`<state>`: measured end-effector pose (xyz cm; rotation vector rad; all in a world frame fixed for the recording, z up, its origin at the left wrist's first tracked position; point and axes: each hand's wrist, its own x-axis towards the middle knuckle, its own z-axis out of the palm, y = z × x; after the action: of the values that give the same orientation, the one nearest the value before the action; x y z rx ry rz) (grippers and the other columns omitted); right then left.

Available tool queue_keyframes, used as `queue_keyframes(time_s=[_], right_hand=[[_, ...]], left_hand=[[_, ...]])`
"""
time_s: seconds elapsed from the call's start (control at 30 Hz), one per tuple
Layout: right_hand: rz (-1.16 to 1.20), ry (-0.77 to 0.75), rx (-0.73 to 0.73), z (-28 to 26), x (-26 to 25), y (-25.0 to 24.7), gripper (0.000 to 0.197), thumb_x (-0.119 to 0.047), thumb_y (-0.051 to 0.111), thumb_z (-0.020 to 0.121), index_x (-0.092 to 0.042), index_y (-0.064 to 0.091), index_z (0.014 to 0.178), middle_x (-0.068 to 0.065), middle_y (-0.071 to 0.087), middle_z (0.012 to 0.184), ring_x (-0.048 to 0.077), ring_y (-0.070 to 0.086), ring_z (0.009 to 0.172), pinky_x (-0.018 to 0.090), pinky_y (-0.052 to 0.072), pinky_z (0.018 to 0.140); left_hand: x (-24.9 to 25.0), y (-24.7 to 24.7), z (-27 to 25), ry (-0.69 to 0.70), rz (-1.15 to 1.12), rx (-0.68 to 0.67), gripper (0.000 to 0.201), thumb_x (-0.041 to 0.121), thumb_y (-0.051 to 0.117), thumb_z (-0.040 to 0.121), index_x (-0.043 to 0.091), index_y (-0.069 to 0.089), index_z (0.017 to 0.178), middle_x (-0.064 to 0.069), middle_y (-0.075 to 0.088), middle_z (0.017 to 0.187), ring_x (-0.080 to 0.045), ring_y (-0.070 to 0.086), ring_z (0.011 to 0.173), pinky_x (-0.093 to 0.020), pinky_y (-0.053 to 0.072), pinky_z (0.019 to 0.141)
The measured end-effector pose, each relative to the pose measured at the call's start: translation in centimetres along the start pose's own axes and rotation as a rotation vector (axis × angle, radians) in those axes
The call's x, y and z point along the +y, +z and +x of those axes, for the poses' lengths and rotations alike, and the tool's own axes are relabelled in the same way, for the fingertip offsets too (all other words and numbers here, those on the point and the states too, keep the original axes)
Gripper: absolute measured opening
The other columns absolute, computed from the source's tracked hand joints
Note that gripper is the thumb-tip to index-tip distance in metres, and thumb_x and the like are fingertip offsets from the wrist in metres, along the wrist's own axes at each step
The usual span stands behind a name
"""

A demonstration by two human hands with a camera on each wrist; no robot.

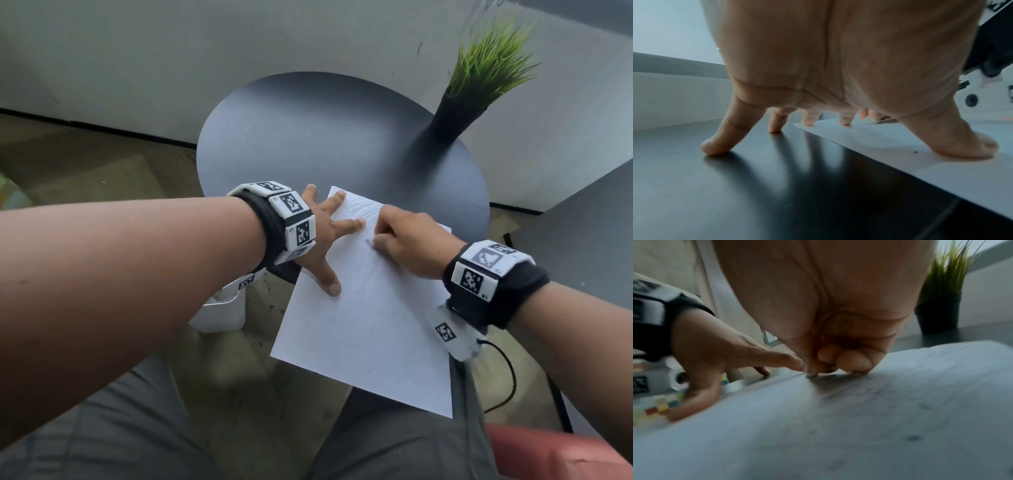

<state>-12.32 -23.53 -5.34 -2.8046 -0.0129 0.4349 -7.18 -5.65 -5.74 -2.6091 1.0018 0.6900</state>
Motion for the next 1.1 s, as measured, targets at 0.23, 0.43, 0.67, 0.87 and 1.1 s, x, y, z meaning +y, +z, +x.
queue_keyframes(time_s=[0.23,0.43,0.67,0.87,1.1], right_hand=[[-0.011,-0.308,-0.209,-2.4,-1.7,1.6,0.005,-0.023,0.053,0.091,-0.019,0.053,0.094,0.006,0.065,0.088,0.028,0.057,0.082,0.039,0.047,0.073],[-0.01,-0.024,0.061,-0.9,0.1,1.0,0.011,-0.03,0.049,0.094,-0.02,0.046,0.092,0.007,0.062,0.089,0.031,0.055,0.087,0.038,0.044,0.072],[-0.001,-0.061,-0.011,-0.7,0.4,0.4,0.006,-0.028,0.052,0.092,-0.024,0.049,0.091,-0.001,0.061,0.085,0.026,0.056,0.086,0.035,0.042,0.072],[-0.066,-0.265,-0.1,-2.5,-1.3,1.8,0.005,-0.024,0.049,0.094,-0.02,0.047,0.095,0.006,0.06,0.084,0.031,0.053,0.079,0.041,0.046,0.071],[-0.003,0.036,0.08,0.0,1.1,0.8,0.012,-0.031,0.047,0.094,-0.021,0.049,0.101,0.009,0.064,0.098,0.033,0.056,0.091,0.04,0.048,0.079]], left_hand=[[0.3,-0.5,0.0,0.006,0.023,0.0,0.124,0.091,0.063,0.055,0.06,-0.014,0.147,-0.007,-0.017,0.165,-0.055,0.005,0.143,-0.063,0.034,0.103],[0.5,-0.8,0.2,0.003,0.019,-0.012,0.12,0.093,0.063,0.05,0.068,-0.012,0.141,-0.009,-0.015,0.165,-0.054,0.014,0.14,-0.064,0.037,0.099],[0.7,-0.8,0.1,-0.049,-0.021,-0.044,0.122,0.092,0.065,0.051,0.067,-0.013,0.142,-0.004,-0.02,0.164,-0.06,0.0,0.142,-0.073,0.027,0.103],[0.4,-0.5,0.0,-0.041,-0.025,-0.043,0.122,0.091,0.065,0.051,0.066,-0.012,0.142,-0.005,-0.022,0.164,-0.062,-0.002,0.142,-0.073,0.026,0.104],[0.7,-0.8,0.2,-0.045,-0.011,-0.04,0.126,0.094,0.064,0.045,0.069,-0.016,0.139,-0.008,-0.022,0.164,-0.063,0.004,0.141,-0.072,0.028,0.103]])
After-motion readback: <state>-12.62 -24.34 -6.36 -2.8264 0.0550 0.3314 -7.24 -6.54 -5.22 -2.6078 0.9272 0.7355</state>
